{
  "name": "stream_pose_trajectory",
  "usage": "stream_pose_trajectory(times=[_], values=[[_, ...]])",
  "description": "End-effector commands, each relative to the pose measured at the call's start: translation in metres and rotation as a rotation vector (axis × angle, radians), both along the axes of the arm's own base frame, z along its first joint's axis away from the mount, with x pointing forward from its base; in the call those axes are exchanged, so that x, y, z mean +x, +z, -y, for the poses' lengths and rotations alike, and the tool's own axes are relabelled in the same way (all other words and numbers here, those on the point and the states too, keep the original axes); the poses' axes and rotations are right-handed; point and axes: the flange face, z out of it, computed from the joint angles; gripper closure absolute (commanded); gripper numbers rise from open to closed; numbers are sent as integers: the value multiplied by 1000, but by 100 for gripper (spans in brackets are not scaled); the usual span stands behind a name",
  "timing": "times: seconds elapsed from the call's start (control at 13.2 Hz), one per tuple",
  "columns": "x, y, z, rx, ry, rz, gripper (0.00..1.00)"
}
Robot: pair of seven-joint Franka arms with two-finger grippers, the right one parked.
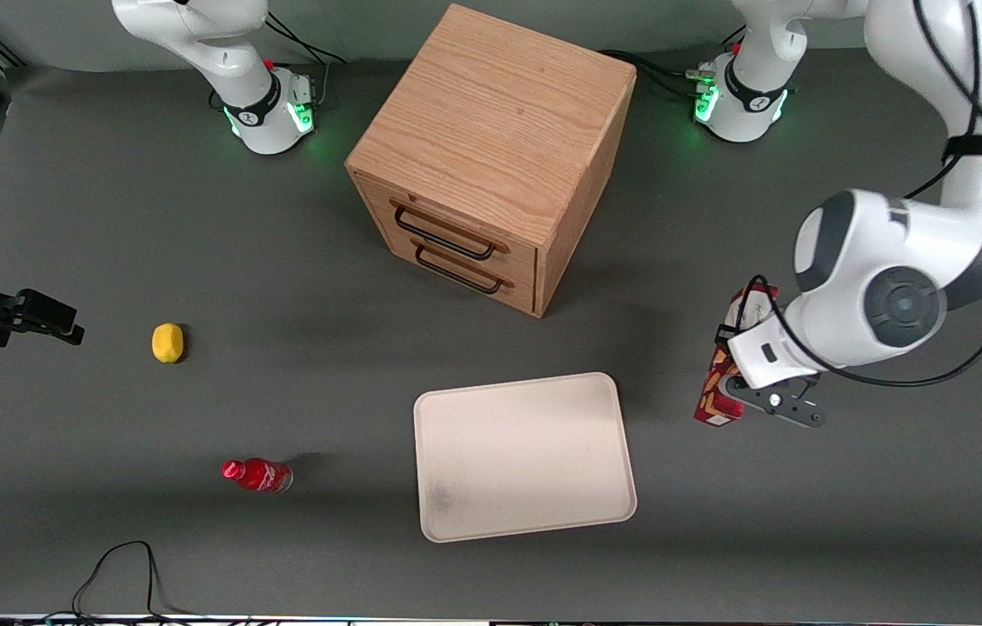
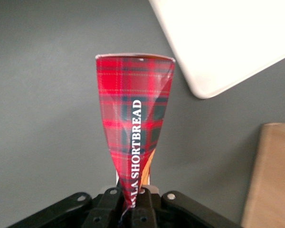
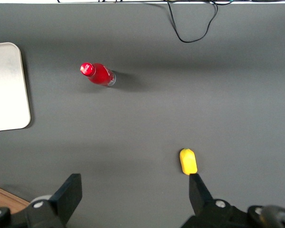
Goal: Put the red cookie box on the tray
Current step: 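Carry the held box with the left gripper over the white tray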
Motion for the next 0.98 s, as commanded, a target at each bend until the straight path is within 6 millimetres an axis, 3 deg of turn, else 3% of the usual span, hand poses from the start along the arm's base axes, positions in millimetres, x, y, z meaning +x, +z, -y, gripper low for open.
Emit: stream_pose_trajectory(times=[0.0,0.15,0.3,0.45,0.91], values=[[43,25,27,-65,95,-5,100],[67,29,70,-94,205,45,100],[78,-1,116,-124,323,100,100],[85,-42,142,-131,373,147,100],[88,-157,155,-51,384,164,100]])
